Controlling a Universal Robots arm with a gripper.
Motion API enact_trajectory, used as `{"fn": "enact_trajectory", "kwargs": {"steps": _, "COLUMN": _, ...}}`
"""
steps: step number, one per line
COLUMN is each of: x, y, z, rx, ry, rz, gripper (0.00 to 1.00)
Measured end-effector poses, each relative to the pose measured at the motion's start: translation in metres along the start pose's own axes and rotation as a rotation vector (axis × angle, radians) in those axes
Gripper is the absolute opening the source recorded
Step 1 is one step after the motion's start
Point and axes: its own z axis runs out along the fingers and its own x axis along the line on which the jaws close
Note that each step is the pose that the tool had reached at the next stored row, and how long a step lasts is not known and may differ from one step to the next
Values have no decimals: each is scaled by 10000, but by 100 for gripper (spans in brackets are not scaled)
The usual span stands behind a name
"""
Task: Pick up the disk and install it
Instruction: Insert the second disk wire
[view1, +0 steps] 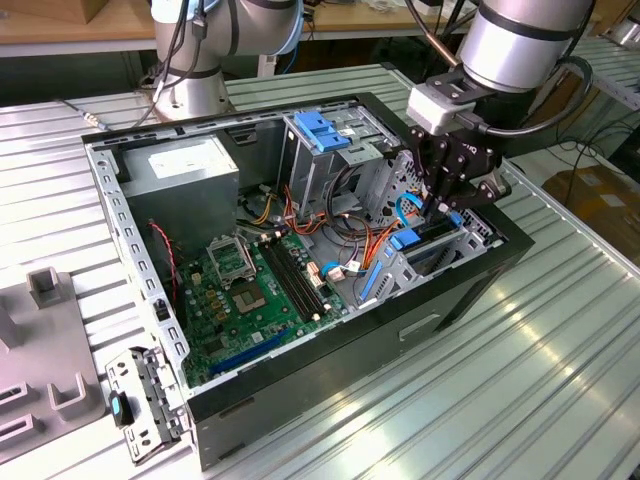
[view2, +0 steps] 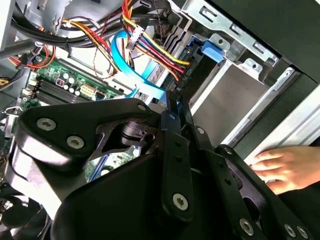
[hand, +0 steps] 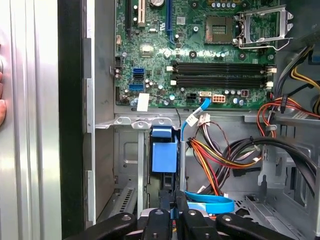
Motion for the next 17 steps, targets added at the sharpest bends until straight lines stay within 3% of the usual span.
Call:
{"fn": "enact_trajectory", "kwargs": {"steps": 4, "x": 3, "y": 4, "z": 13, "rx": 66, "ry": -90, "rz": 16, "gripper": 16}}
{"fn": "enact_trajectory", "kwargs": {"steps": 10, "x": 25, "y": 7, "z": 39, "rx": 81, "ry": -208, "rz": 69, "gripper": 16}}
{"fn": "enact_trajectory", "kwargs": {"steps": 14, "x": 53, "y": 8, "z": 49, "rx": 86, "ry": -409, "rz": 86, "gripper": 16}}
{"fn": "enact_trajectory", "kwargs": {"steps": 17, "x": 79, "y": 9, "z": 59, "rx": 86, "ry": -425, "rz": 86, "gripper": 16}}
